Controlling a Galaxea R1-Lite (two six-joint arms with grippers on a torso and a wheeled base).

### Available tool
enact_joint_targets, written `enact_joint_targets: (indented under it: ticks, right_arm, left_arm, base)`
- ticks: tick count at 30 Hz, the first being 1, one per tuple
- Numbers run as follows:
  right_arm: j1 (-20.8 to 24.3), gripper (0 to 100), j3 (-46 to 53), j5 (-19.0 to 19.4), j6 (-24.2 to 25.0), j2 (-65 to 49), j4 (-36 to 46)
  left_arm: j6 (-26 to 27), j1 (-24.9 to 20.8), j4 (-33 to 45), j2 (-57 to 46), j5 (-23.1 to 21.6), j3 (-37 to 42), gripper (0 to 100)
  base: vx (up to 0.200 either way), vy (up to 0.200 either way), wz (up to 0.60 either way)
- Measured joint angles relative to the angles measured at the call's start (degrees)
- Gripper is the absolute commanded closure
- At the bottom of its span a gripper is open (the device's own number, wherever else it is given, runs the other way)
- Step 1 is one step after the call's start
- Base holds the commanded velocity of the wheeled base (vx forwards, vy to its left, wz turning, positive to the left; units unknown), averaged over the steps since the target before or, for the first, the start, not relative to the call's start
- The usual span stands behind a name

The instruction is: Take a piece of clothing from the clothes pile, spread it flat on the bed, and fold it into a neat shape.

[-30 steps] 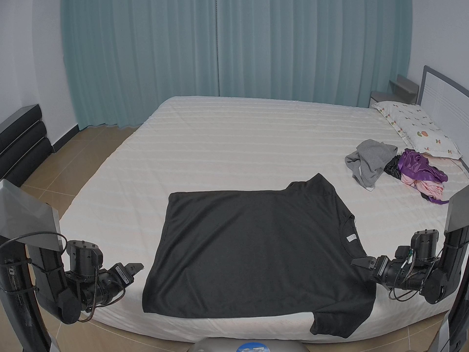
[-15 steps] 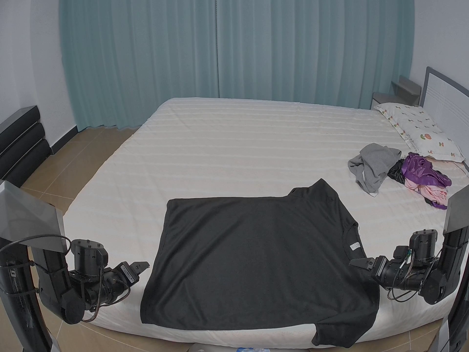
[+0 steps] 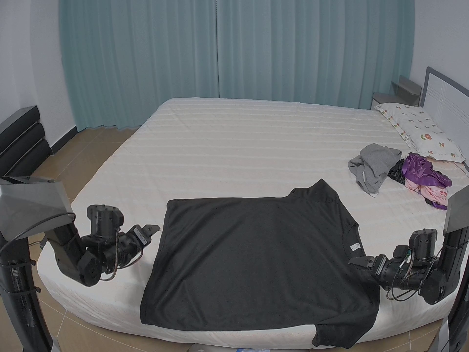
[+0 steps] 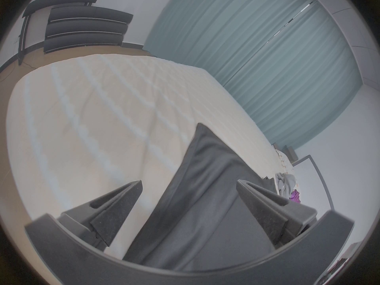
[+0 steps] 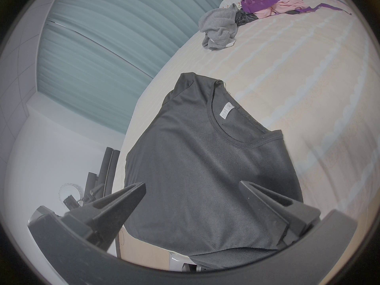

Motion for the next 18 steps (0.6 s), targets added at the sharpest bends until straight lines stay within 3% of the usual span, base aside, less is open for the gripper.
enact_joint_targets:
  ticks: [10,18]
  right_arm:
    - [0.3,0,0.11,-0.02,0.52,-0.06,0.0]
    - [0.94,0,0.18,0.0,0.96,-0.04,0.0]
  left_arm:
    - [0.09,0.52,15.99,6.31,-1.83,-28.42,0]
    - [0.0,0.69,24.31,16.48,-2.89,-50.3,0]
  base:
    - [0.0,0.0,0.0]
    - [0.0,0.0,0.0]
